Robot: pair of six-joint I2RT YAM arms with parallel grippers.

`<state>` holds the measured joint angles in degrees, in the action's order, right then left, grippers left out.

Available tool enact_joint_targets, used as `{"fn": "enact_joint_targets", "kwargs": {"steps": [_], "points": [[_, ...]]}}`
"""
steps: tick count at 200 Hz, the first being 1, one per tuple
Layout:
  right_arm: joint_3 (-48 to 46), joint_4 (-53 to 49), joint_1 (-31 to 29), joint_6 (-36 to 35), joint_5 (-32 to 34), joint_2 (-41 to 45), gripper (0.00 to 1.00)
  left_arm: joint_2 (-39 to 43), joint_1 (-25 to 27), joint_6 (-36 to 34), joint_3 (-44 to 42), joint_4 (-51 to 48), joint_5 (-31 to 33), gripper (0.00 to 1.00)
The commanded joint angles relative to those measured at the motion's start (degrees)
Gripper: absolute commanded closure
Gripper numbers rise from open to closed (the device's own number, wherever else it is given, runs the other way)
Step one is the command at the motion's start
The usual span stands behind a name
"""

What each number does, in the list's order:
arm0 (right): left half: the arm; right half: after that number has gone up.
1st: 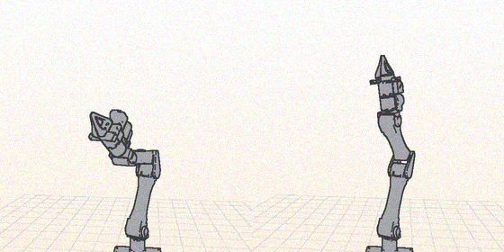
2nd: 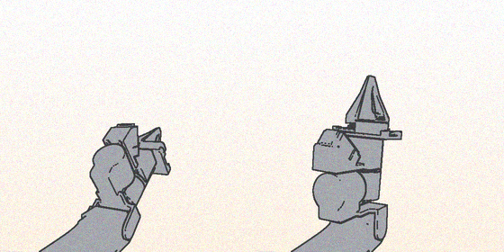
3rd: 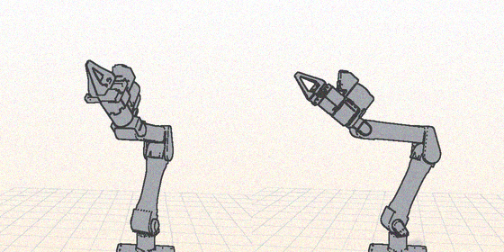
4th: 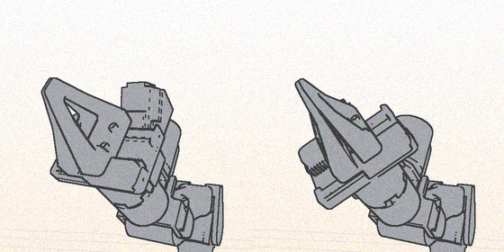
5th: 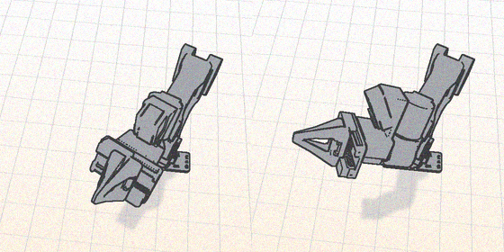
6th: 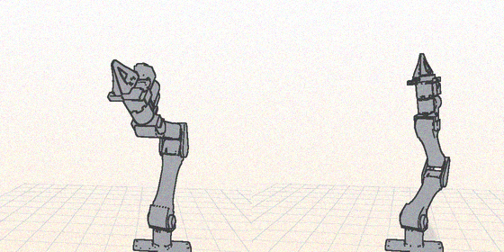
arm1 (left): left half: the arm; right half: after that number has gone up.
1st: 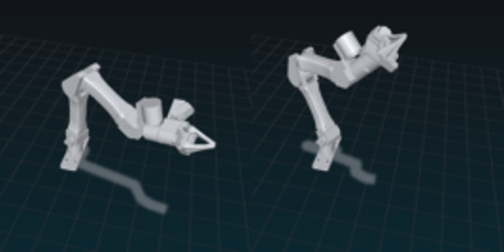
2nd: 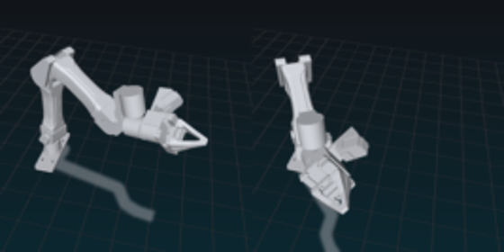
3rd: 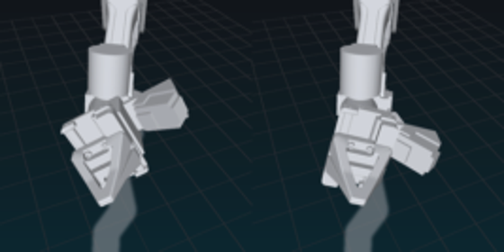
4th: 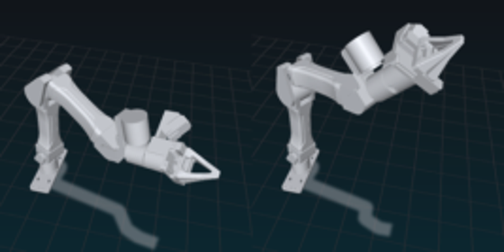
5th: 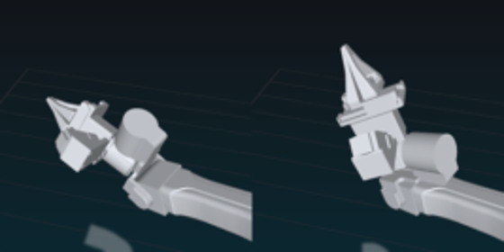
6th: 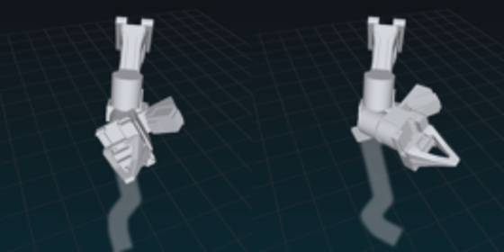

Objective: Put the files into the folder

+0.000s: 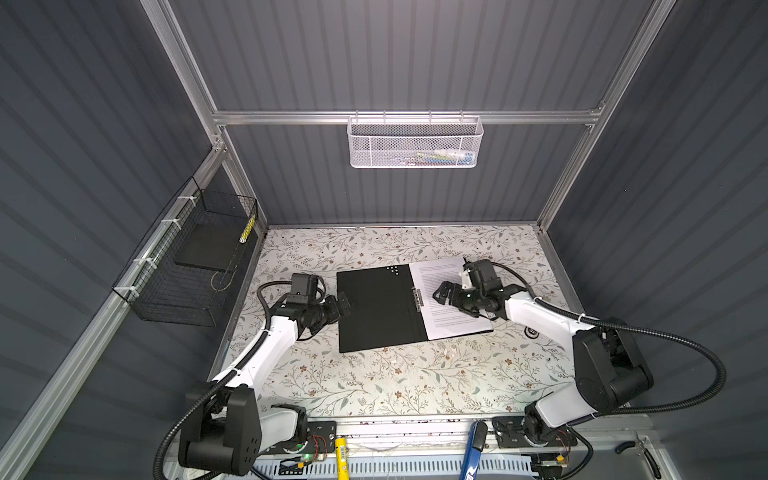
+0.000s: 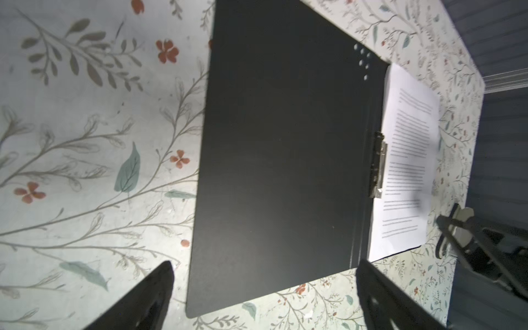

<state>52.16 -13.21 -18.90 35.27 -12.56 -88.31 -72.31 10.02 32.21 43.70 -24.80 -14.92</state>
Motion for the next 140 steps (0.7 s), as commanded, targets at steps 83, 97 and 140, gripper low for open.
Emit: {"fn": "enact_joint_targets", "kwargs": {"steps": [83,97,140], "points": [[2.47,-5.14,14.76,-5.92,-3.17,-10.68,0.01,-16.52,-0.78,-4.93,2.79,8.42,-1.54,0.0],[2.5,-4.7,15.0,-5.86,-3.68,-10.75,0.01,-18.33,-0.88,-5.5,3.16,8.83,-2.05,0.0],[3.7,-4.81,15.36,-5.37,-9.8,-11.52,0.01,-22.77,-0.88,-6.44,4.24,8.47,-6.6,0.0]]}}
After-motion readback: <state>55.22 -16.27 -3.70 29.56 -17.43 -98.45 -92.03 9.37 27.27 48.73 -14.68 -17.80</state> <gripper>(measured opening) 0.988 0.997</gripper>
